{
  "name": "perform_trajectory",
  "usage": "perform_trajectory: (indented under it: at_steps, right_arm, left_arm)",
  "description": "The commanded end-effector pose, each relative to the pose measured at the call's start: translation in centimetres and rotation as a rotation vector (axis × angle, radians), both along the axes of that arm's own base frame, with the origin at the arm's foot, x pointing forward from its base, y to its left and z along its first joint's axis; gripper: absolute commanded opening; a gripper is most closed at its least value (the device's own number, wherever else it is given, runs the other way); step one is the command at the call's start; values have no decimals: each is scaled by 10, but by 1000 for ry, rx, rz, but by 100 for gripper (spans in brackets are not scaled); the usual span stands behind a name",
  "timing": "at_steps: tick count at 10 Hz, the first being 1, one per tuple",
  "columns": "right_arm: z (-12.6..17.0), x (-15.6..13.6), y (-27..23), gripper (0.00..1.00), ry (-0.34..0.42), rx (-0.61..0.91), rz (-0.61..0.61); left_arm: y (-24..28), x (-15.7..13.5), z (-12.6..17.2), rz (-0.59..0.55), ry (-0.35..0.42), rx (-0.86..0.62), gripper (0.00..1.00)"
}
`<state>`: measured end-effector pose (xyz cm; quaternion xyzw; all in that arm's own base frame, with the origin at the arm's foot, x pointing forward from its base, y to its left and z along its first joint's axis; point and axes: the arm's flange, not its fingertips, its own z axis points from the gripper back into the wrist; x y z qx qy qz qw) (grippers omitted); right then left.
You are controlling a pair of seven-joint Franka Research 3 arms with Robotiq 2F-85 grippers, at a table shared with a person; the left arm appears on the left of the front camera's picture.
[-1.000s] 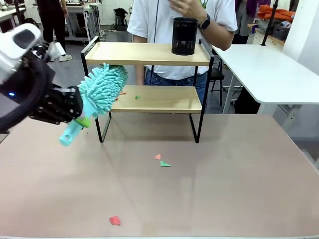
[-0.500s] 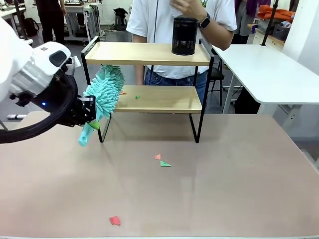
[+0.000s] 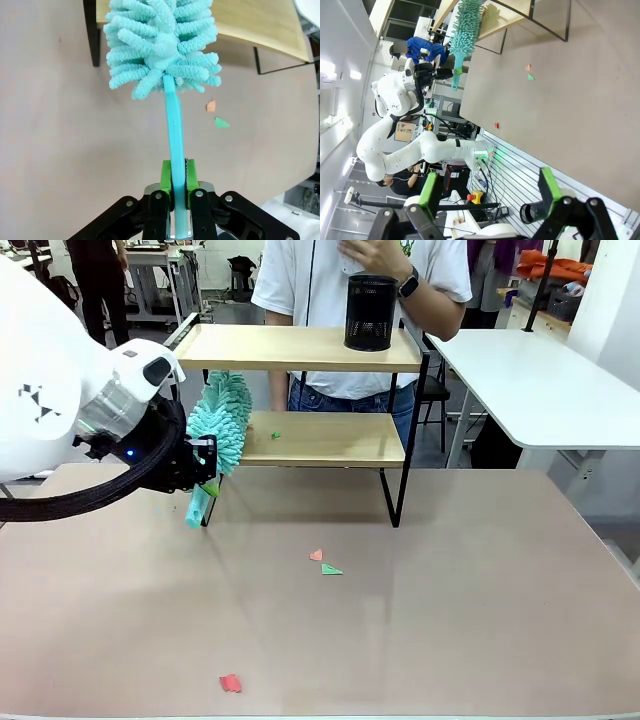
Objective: Clean the shelf.
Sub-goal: Clean the remaining tier of the Shelf with the Duster once objects are removed.
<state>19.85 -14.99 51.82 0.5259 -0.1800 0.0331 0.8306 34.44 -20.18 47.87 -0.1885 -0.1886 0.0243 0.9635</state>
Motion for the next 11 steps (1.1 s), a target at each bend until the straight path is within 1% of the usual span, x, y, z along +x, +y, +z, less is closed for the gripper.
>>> perform_trajectory:
  at_steps: [1,4,6,7,9,11]
  right_arm:
    - [1,1,1,100,-31,14,5]
    - [1,1,1,100,-31,14,5]
    - [1,1,1,100,-31,14,5]
    - [1,1,1,100,-31,14,5]
    - [1,1,1,100,-31,14,5]
    - [1,1,1,100,-31,14,5]
  left_arm:
    - [-4,13,2,35,32,18,12]
    - [-7,17,-1,19,71,35,12]
    - [-6,11,0,-69,102,23,12]
    - [-6,8,0,-129,94,40,12]
    - [-8,-2,-3,-346,138,87,12]
    - [-6,-16,-6,-653,186,130,12]
